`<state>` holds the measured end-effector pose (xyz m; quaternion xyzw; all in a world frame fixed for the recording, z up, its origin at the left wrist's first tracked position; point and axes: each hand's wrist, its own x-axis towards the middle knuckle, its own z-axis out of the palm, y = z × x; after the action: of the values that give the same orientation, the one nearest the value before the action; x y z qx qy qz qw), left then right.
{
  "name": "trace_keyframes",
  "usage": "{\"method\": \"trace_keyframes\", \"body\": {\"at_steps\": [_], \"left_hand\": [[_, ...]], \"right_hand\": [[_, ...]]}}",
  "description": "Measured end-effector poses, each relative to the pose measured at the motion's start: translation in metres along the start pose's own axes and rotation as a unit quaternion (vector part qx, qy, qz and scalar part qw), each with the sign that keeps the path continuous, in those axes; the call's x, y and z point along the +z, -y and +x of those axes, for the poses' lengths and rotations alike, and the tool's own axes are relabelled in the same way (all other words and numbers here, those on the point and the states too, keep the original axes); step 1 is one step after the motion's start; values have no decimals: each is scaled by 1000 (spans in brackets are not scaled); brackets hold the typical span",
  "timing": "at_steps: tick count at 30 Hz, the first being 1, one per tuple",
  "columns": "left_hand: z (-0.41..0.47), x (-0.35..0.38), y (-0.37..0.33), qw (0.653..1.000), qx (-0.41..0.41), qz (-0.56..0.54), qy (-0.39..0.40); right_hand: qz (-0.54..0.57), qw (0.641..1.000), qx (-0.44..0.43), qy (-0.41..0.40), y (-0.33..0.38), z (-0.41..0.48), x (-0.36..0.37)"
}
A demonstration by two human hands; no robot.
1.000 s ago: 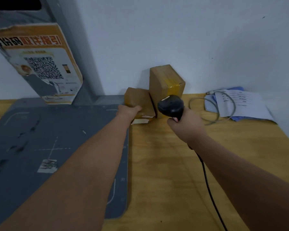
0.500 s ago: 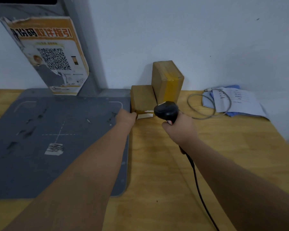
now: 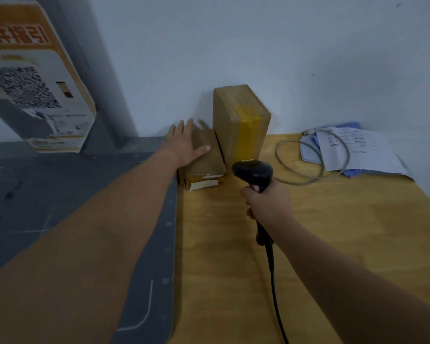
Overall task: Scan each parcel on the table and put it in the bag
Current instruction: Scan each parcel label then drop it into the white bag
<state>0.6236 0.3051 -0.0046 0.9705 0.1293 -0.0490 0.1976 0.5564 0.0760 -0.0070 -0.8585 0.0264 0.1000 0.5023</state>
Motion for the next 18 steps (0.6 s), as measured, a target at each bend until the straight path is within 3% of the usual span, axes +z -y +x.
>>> {"method": "trace_keyframes", "body": {"at_steps": [2,9,15,18], "left_hand": [[4,-4,1,999,-17,7,30],[-70,16,-9,997,-47,-53,10],[-175,36,-23,980,-44,-101,-165],[-225,36,-37,972,29,-116,-202]], "right_hand": [[29,999,23,4,-10,5,6],[109,990,93,4,-15,-15,7],[213,964,159,24,-14,-67,-9],[272,947,166,47,-14,-94,-26]]}}
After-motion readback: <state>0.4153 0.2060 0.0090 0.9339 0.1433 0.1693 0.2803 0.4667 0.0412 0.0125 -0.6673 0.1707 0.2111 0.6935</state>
